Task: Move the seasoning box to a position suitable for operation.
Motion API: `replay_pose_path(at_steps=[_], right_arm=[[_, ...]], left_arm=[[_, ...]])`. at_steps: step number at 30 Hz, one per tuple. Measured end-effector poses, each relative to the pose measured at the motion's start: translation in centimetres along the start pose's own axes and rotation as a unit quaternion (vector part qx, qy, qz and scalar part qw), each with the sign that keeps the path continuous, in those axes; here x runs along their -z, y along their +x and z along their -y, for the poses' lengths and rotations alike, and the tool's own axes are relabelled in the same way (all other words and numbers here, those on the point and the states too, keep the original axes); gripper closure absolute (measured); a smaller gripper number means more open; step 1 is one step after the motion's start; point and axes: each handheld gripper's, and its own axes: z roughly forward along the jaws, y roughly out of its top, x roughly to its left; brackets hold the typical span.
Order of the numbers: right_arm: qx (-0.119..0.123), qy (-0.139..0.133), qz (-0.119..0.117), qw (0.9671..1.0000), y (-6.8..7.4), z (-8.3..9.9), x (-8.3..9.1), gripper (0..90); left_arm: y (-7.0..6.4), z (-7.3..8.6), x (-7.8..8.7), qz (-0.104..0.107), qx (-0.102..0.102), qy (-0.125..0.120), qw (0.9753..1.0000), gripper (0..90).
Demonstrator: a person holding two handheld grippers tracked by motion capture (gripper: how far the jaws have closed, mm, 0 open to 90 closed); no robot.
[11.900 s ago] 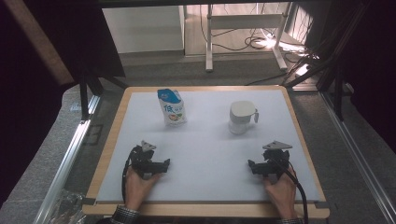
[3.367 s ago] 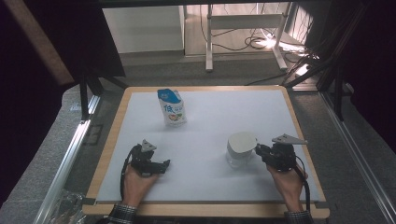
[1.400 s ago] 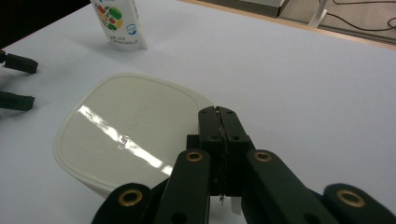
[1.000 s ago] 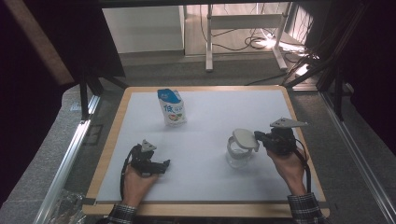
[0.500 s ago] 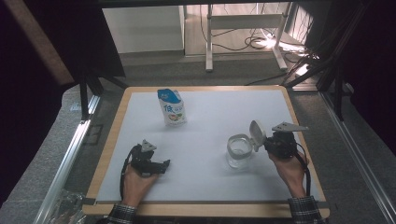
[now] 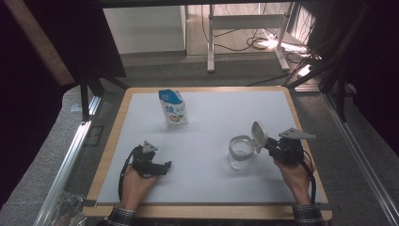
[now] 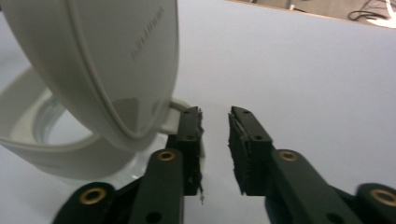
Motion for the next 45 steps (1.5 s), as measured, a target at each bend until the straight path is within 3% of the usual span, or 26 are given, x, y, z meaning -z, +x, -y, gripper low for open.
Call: replay_pose_path(at_steps=[4,11,14,16,20,24,32,45], right_arm=[[-0.004,-0.002,0.017,0.9998,-0.1,1.2,0.2,63.6],[-0.018,0.0,0.013,0.9998,-0.3,3.0,0.1,55.5],[-0.01,0.005,0.016,0.9998,-0.2,3.5,-0.2,53.3],[-0.009,0.007,0.014,0.9998,-0.1,3.9,-0.3,51.5],[-0.013,0.011,0.011,0.9998,-0.1,4.5,-0.6,50.0],[-0.003,0.025,0.011,0.9996,0.2,5.4,-1.3,48.5],[-0.006,0.036,0.008,0.9993,0.1,6.4,-1.9,46.9],[-0.002,0.055,0.006,0.9984,0.1,6.5,-2.4,41.0]], left_arm=[[0.0,0.0,0.0,0.0,0.0,-0.001,1.0,2.9],[0.1,0.0,0.0,0.003,0.002,-0.001,1.0,3.1],[0.3,-0.2,0.2,0.011,0.002,0.007,0.9999,4.4],[0.9,-0.5,0.4,0.034,0.015,0.007,0.9993,4.9],[1.4,-0.9,0.5,0.04,0.008,0.008,0.9991,5.1],[2.2,-1.9,0.8,0.048,-0.005,0.002,0.9988,5.0],[3.3,-3.9,1.0,0.066,-0.006,-0.004,0.9978,5.4],[5.2,-6.8,1.2,0.082,-0.017,-0.027,0.9961,6.0]])
